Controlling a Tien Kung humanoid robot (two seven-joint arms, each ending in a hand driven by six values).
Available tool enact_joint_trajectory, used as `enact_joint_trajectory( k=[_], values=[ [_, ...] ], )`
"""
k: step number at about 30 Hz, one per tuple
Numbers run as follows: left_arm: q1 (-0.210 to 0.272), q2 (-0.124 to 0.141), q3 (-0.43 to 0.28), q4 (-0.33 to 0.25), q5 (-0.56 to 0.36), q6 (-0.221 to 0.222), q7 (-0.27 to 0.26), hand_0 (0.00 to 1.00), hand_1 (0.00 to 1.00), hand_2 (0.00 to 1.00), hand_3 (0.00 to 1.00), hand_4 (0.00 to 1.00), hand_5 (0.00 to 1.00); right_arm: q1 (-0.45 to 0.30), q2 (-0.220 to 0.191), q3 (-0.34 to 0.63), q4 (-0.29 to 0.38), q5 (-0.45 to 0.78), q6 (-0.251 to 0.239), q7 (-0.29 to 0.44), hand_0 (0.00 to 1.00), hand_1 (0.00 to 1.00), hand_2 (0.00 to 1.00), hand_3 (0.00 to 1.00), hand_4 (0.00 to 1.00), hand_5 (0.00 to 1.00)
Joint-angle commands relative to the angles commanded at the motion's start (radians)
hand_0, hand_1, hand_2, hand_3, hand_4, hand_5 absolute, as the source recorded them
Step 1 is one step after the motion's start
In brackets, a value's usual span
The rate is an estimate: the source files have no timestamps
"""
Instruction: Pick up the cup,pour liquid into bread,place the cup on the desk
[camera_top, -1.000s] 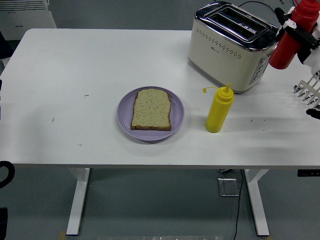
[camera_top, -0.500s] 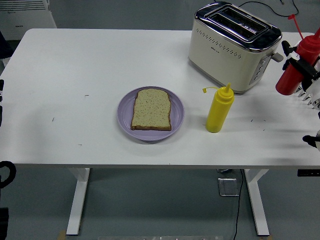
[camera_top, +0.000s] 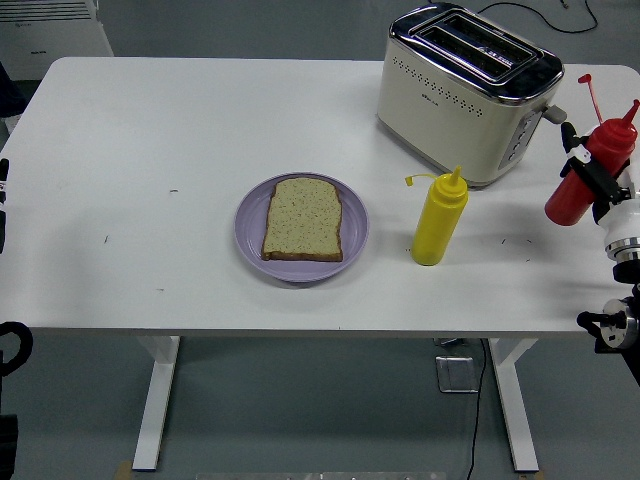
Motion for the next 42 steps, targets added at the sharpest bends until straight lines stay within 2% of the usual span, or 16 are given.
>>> enact_joint_trajectory(
  k=[16,30,42],
  values=[
    [0.002,0.000,0.006,0.000,0.000,0.000,-0.001,0.796,0.769,0.776,0.699,0.565,0.998,-0.026,0.021,-0.098,-0.025,0.026,-0.079,0.069,0.055,0.053,0.169,0.197,0.734,0.369],
    [0.006,0.000,0.012,0.001,0.000,0.000,-0.001,0.796,0.768,0.776,0.699,0.568,0.998,-0.015,0.038,-0.176,-0.059,0.054,-0.089,0.102,0.063,0.064,0.174,0.203,0.734,0.377],
    [0.004,0.000,0.008,0.001,0.000,0.000,-0.001,0.796,0.768,0.771,0.699,0.565,0.998,0.017,0.060,-0.184,-0.083,0.068,-0.100,0.122,0.076,0.077,0.181,0.210,0.735,0.377]
  ],
)
